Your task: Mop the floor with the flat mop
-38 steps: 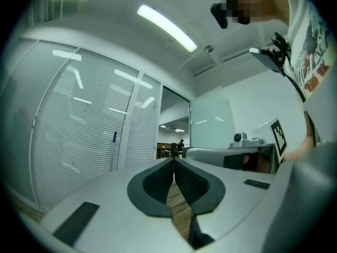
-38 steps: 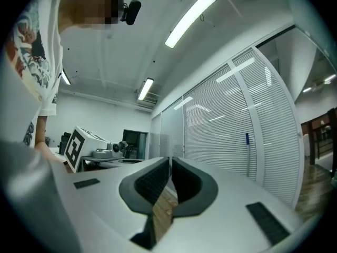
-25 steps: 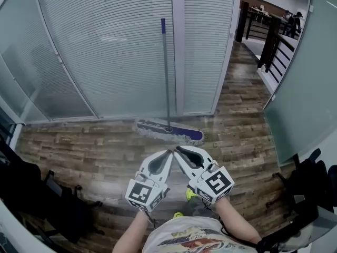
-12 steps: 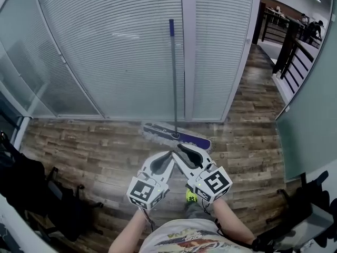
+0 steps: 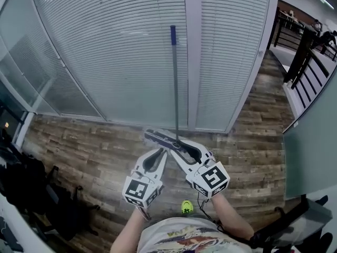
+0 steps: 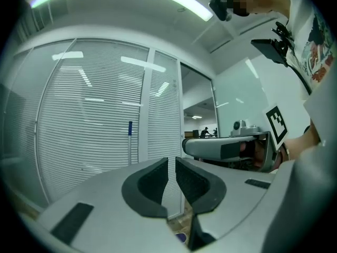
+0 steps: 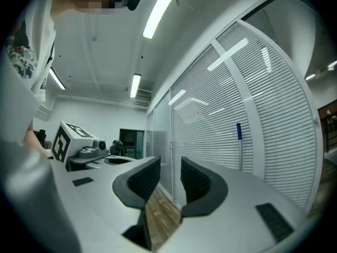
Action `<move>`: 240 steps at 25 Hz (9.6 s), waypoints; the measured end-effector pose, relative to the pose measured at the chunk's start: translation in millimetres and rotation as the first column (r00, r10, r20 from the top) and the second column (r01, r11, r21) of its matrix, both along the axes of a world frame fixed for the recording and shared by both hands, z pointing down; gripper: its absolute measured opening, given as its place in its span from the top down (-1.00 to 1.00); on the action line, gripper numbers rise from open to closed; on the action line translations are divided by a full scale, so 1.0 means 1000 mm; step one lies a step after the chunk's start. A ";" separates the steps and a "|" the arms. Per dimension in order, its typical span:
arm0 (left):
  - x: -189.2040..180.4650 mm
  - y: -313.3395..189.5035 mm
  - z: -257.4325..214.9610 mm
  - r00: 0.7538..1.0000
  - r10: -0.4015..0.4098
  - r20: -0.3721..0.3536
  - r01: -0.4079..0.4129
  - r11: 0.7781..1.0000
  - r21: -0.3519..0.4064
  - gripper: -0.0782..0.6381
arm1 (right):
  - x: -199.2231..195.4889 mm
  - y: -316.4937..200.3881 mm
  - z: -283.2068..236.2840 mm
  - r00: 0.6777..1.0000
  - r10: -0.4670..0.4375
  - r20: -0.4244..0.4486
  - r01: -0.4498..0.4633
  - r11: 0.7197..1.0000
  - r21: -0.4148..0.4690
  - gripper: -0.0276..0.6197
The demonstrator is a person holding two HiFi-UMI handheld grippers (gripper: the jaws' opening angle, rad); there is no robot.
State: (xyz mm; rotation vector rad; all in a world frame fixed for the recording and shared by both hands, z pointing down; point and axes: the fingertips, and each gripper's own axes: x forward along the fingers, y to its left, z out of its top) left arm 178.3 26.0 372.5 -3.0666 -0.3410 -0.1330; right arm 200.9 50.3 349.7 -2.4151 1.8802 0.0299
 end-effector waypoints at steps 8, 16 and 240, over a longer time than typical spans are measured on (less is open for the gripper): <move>0.068 -0.006 0.000 1.000 0.016 -0.006 -0.015 1.000 0.019 0.72 | 0.066 -0.012 0.000 1.000 0.014 -0.002 -0.014 1.000 0.002 0.55; 0.136 -0.044 0.007 0.999 0.040 -0.006 -0.040 0.998 0.046 0.73 | 0.131 -0.050 0.009 0.998 0.060 -0.009 -0.060 0.998 -0.035 0.55; -0.399 0.412 0.190 0.961 -0.189 0.203 0.156 0.973 0.168 0.47 | -0.538 0.385 0.092 0.652 -0.720 -0.236 0.714 0.689 -0.128 0.46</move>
